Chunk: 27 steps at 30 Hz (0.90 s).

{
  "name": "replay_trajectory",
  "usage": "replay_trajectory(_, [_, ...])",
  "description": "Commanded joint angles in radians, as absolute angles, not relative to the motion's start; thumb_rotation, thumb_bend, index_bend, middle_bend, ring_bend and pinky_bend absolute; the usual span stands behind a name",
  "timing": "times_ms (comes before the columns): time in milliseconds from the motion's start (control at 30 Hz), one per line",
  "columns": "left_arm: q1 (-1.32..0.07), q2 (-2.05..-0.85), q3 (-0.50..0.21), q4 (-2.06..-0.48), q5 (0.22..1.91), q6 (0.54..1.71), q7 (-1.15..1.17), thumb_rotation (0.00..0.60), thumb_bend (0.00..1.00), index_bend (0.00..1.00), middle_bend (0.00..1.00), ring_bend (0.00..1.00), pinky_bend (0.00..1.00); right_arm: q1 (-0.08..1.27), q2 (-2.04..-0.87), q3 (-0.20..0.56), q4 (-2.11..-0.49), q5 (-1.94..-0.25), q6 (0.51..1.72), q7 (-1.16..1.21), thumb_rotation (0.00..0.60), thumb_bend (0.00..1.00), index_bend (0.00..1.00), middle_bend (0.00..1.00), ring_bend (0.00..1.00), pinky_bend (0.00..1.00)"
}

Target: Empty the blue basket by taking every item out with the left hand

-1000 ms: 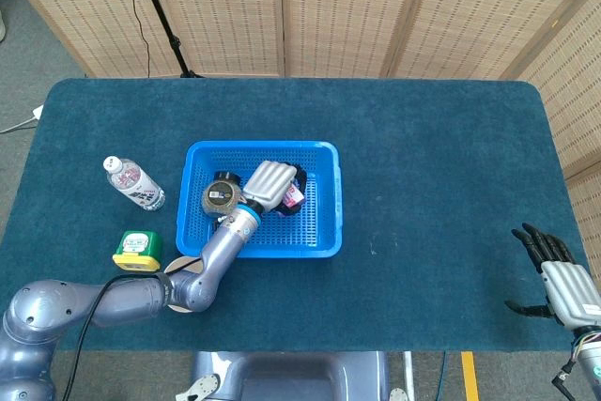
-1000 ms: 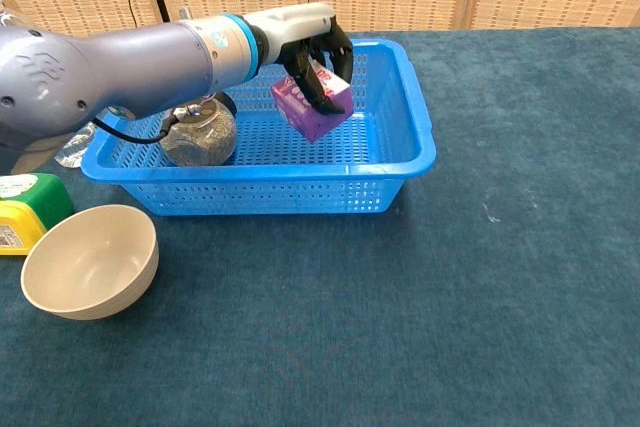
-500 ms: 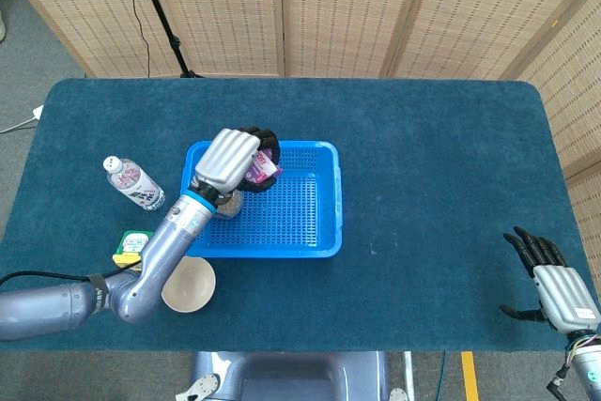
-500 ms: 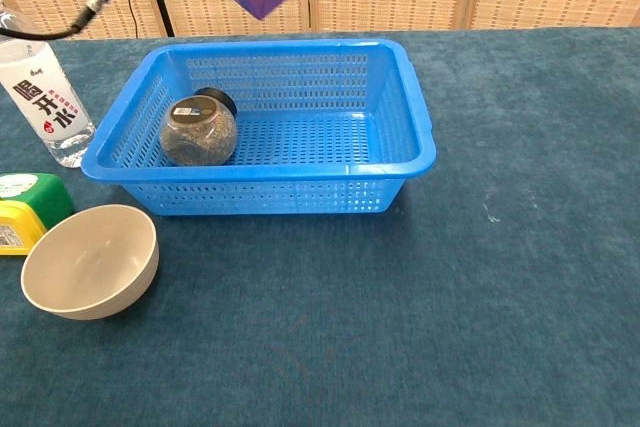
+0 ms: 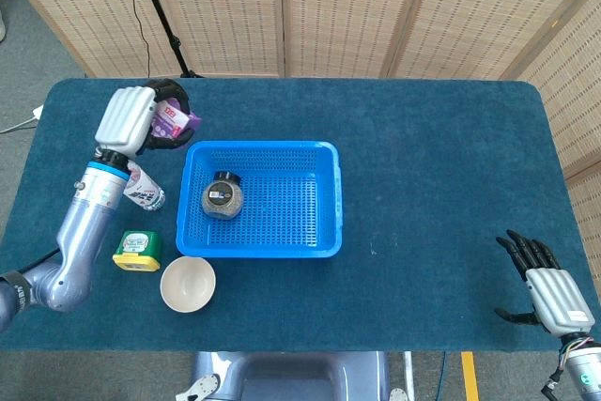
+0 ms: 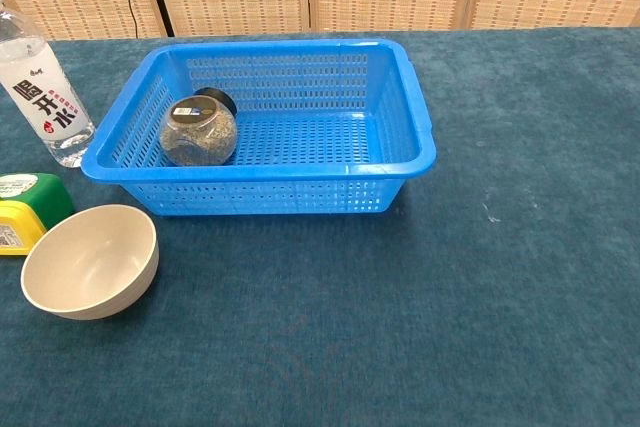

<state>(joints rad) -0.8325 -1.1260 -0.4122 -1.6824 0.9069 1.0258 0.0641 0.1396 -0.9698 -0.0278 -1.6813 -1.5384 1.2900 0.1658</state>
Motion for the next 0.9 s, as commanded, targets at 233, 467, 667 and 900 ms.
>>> replay_trajectory(233, [-0.755,-1.068,-0.383,-1.534,0.868,0.93,-0.06,0.6,0.4,0.61,0.43,0.45,0.59,0.138,-0.974,-0.03,-1.687,-1.538,1.293,0.151,0.6,0.0,0.0,0.0,0.0,0.0])
replay_trajectory(467, [-0.739,-1.084,-0.368,-1.445,0.814,0.902,-0.069,0.6,0.4,0.61,0.43,0.45,0.59,0.137,-0.974,-0.033,-1.689,-1.545,1.295,0.147,0.6,0.0,0.0,0.0,0.0,0.0])
replay_trajectory(667, [-0.747,-1.101,-0.339,-1.385,0.783,0.866,-0.022,0.6,0.39,0.61,0.43,0.44,0.59,0.136,-0.976,-0.033,-1.689,-1.542,1.294,0.144,0.6,0.0,0.0,0.0,0.0,0.0])
replay_trajectory(900, [-0.78,-1.12,-0.306,-1.362,0.646,0.838,0.115,0.6,0.35,0.41,0.23,0.21,0.46,0.138,-0.977,-0.033,-1.688,-1.539,1.29,0.142,0.6,0.0,0.0,0.0,0.0,0.0])
